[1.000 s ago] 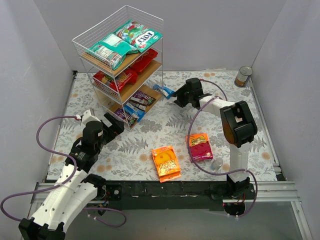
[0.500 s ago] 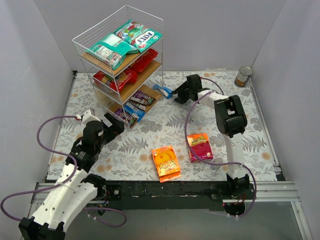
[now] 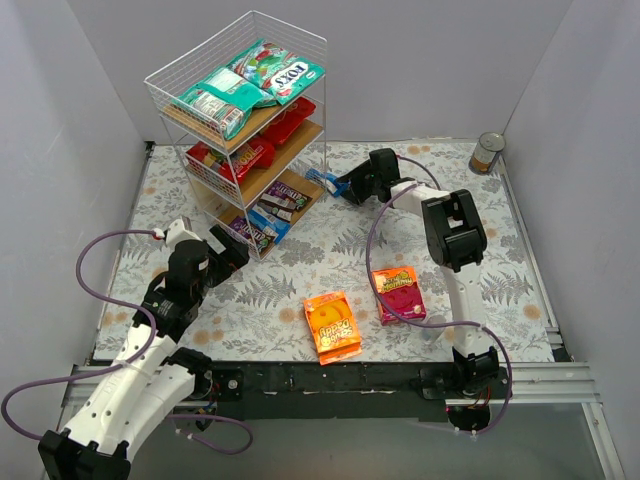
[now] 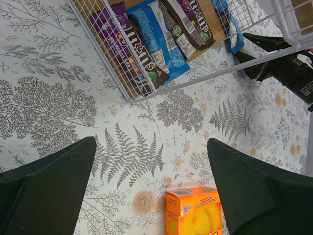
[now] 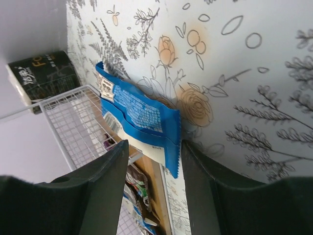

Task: Place and organize the candy bags onto the shelf

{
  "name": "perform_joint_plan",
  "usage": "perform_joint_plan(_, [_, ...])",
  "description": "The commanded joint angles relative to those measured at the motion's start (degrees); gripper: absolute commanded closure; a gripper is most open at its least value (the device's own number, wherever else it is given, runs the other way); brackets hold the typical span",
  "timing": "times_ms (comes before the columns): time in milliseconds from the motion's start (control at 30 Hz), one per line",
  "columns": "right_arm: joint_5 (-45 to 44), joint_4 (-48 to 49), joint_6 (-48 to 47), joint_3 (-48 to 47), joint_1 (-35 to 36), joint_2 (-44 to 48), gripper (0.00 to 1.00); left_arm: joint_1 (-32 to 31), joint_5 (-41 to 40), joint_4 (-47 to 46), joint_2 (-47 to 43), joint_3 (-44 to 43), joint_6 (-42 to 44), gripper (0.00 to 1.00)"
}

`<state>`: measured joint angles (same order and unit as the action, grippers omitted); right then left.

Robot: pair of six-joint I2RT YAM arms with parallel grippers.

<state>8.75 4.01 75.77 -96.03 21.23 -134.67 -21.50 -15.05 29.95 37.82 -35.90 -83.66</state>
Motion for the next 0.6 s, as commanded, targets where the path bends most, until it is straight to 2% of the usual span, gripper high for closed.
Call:
perform_joint_plan(0, [-0.3, 3.6, 4.0, -0.7, 0.6, -3.2, 0.44, -0.1, -1.7, -0.3, 0.1, -1.5, 1.2, 0.02])
perform_joint_plan(100, [-0.9, 4.9, 4.7, -1.4, 0.8, -4.1, 0.45, -0.1, -1.9, -0.1, 0.2, -1.8, 1.4, 0.02])
perform_joint_plan(200, [-1.0, 5.8, 5.5, -1.4, 0.8, -4.5, 0.51, -0.1, -2.1, 0.1, 0.3, -2.0, 1.5, 0.02])
perform_joint_plan(300, [-1.1, 6.8, 5.6, -1.0, 0.8, -4.5, 0.72, -0.1, -2.2, 0.1, 0.3, -1.9, 1.4, 0.02])
perform_joint_plan(333, [-1.0, 7.1, 5.6, -0.7, 0.8, -4.3, 0.84, -0.1, -2.2, 0.0, 0.3, -1.9, 1.3, 0.02])
perform_joint_plan(433, [-2.1, 9.0, 5.6, 1.7, 0.7, -2.9, 0.99, -0.1, -2.4, 0.1, 0.2, -1.9, 1.3, 0.02])
perform_joint_plan(567, [-2.9, 12.5, 6.1, 5.6, 0.2, -0.6, 0.99, -0.1, -2.5, 0.4, 0.0, -1.9, 1.2, 0.02])
